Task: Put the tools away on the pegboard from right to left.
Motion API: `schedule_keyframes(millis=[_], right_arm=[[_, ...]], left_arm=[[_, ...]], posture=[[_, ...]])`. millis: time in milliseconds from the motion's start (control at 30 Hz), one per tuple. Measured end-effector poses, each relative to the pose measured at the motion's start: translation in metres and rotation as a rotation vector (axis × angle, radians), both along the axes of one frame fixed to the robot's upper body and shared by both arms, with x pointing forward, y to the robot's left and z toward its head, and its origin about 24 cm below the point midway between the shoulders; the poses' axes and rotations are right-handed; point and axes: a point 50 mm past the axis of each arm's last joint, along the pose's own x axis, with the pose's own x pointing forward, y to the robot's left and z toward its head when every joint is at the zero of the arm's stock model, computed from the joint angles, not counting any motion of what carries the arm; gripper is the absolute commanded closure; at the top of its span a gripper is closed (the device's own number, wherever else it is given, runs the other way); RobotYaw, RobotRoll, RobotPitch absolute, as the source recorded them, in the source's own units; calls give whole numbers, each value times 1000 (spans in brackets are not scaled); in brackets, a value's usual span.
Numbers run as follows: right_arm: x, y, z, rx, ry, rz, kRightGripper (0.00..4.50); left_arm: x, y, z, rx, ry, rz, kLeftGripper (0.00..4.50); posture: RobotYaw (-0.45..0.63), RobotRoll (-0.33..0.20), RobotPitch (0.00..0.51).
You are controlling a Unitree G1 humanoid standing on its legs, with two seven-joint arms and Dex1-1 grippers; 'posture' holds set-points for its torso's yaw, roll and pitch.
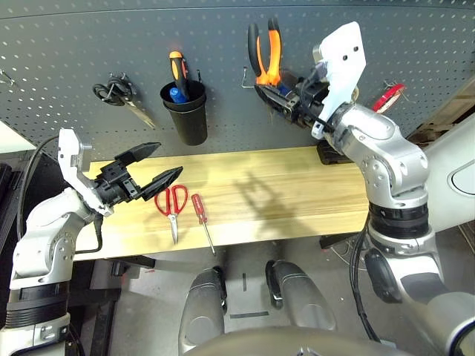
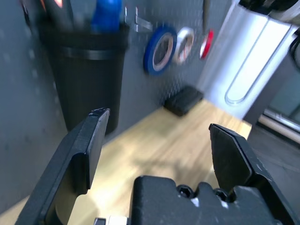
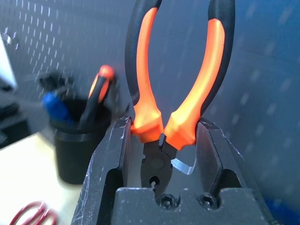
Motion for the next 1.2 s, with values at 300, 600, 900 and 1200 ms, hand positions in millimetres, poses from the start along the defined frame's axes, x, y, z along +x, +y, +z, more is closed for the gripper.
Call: schedule_keyframes(millis=[300,600,900,1200], right_arm=[[28,13,6,23,-75,-79,2413],[48,36,-17,17,-151,-83,2413],[56,45,-50,-47,-221,-122,2413],[57,50,-43,-73,-318,-151,2413]], left_arm=[[2,4,28,-26,-30,2,0],[5,7,45,-33,-60,6,0],[5,7,44,-34,-51,10,0],[5,7,43,-34,-41,10,0]], posture=[[8,0,59],[13,0,68],[21,0,81],[23,0,87]])
